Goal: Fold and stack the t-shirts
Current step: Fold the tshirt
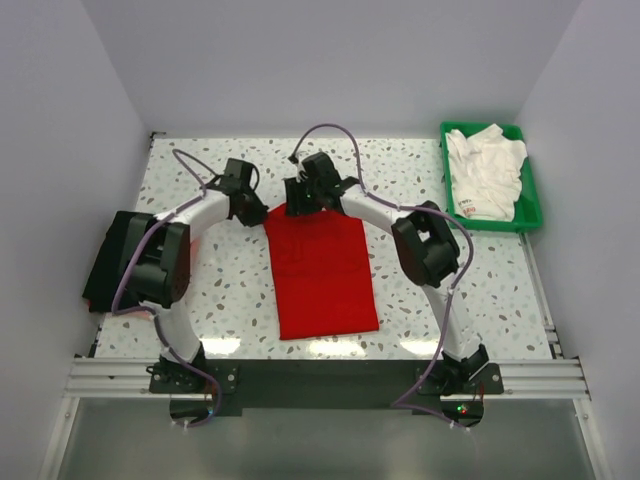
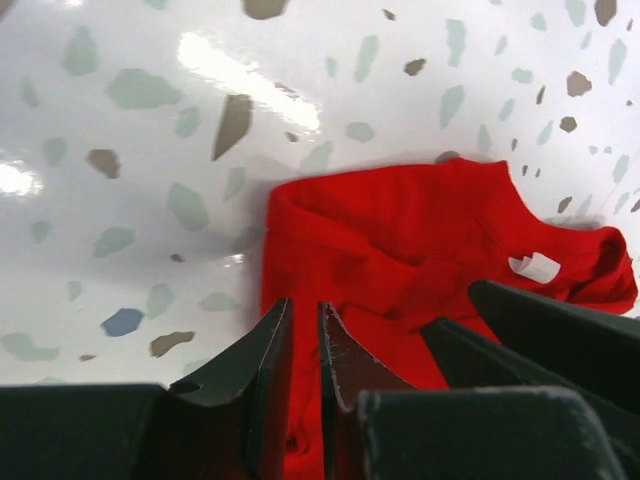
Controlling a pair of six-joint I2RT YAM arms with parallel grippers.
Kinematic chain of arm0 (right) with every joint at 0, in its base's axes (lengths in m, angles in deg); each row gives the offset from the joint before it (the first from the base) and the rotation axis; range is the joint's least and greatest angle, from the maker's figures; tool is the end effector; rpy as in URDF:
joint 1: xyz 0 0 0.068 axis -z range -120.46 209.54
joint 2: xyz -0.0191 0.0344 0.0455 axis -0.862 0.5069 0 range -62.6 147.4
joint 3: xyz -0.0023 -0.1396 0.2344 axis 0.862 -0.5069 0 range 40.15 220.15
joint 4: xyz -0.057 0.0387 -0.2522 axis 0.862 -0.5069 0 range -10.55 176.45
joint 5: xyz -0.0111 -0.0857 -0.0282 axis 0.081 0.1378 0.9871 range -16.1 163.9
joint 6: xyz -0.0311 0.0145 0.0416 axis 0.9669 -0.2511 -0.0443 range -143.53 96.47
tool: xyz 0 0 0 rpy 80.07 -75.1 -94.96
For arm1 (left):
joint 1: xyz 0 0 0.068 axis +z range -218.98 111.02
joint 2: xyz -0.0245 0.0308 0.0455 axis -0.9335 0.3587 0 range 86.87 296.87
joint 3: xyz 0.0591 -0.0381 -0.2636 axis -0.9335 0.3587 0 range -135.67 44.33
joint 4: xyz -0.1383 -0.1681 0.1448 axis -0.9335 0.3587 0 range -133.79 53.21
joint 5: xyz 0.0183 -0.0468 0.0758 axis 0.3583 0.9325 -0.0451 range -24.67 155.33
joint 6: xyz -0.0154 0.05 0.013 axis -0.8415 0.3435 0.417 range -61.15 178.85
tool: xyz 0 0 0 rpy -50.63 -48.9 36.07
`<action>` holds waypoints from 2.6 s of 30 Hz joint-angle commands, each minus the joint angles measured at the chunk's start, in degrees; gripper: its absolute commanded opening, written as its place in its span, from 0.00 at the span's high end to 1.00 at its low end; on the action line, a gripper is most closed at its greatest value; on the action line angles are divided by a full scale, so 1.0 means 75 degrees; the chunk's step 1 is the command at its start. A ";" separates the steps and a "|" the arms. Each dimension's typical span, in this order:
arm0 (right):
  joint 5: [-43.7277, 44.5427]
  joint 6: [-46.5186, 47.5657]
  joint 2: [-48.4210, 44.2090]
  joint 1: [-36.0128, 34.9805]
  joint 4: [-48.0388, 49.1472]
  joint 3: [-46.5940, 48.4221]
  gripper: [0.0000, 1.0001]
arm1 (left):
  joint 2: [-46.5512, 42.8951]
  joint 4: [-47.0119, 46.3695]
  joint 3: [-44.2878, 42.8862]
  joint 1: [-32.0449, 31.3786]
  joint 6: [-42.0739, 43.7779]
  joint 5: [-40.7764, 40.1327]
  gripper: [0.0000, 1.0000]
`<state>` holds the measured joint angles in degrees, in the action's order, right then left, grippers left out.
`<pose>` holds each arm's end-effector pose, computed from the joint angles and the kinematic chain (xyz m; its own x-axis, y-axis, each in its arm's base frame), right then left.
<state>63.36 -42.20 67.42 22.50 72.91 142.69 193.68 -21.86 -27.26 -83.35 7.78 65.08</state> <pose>0.4087 0.3166 0.1844 -0.7212 -0.1500 -0.6763 -0.4978 0.7911 0.3554 0.3783 -0.0967 0.1819 -0.7026 -0.6230 -0.3438 -0.4784 0.7713 -0.4198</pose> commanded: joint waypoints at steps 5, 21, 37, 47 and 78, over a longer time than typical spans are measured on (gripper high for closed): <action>-0.0152 0.0451 0.0535 -0.0113 0.0504 0.0835 0.54 | -0.0741 -0.0018 0.0276 0.0439 -0.0105 -0.0096 0.79; -0.0223 0.0521 0.1004 -0.0288 0.0282 0.1434 0.57 | 0.0243 0.0017 -0.0427 0.0545 -0.0093 0.0198 0.80; -0.0059 0.0639 0.0887 -0.0288 0.0095 0.1398 0.84 | 0.0689 -0.0264 -0.0696 0.0592 -0.0117 0.0420 0.80; 0.0386 0.0615 0.0056 -0.0288 0.0398 0.0661 0.98 | 0.0689 -0.0486 -0.0743 0.0639 -0.0023 0.0490 0.80; 0.1641 0.0205 0.0442 -0.0277 -0.0011 0.0402 0.95 | -0.0060 -0.1202 -0.0147 0.0229 0.0387 0.1381 0.68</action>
<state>74.88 -39.51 71.07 20.56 72.32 143.85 197.33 -27.30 -29.51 -79.92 8.54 73.43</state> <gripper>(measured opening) 0.047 0.309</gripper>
